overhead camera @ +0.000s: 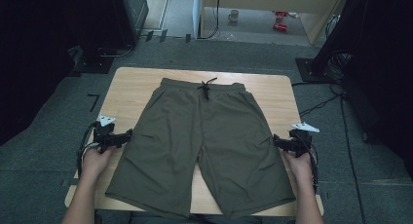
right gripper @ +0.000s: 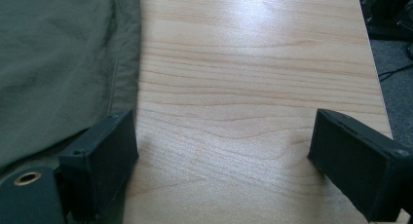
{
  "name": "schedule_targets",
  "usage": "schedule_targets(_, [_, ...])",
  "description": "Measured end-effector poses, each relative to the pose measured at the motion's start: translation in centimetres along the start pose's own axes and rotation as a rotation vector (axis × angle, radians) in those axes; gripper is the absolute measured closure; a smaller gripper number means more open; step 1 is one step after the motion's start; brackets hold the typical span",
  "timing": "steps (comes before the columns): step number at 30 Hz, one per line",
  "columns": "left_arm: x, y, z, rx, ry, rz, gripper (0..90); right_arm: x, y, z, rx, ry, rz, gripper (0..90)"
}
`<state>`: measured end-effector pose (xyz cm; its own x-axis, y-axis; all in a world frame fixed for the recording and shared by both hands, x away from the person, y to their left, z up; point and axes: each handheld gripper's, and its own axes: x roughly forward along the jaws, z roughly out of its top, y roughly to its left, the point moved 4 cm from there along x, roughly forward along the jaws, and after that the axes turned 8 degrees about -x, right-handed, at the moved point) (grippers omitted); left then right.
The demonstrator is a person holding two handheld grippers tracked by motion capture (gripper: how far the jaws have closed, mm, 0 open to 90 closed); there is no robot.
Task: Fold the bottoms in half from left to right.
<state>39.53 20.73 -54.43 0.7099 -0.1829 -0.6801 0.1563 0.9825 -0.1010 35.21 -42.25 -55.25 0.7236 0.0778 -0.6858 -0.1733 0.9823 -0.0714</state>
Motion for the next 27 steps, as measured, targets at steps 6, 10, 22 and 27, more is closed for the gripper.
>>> schedule_targets(6, [0.02,-0.03,0.01,0.002,0.001,-0.001,16.0,0.00,0.00,0.00,0.000,0.000,0.000,9.7])
schedule_targets(10, [0.02,-0.04,0.02,0.002,0.001,-0.002,16.0,-0.01,0.02,0.00,0.001,0.000,-0.001,9.7])
schedule_targets(22, [0.07,-0.10,0.06,0.003,0.000,-0.002,16.1,-0.02,0.27,0.02,0.016,0.002,-0.014,9.8])
schedule_targets(27, [0.00,-0.12,0.04,0.011,0.005,-0.010,16.6,-0.03,0.29,0.04,0.015,0.004,-0.013,10.8])
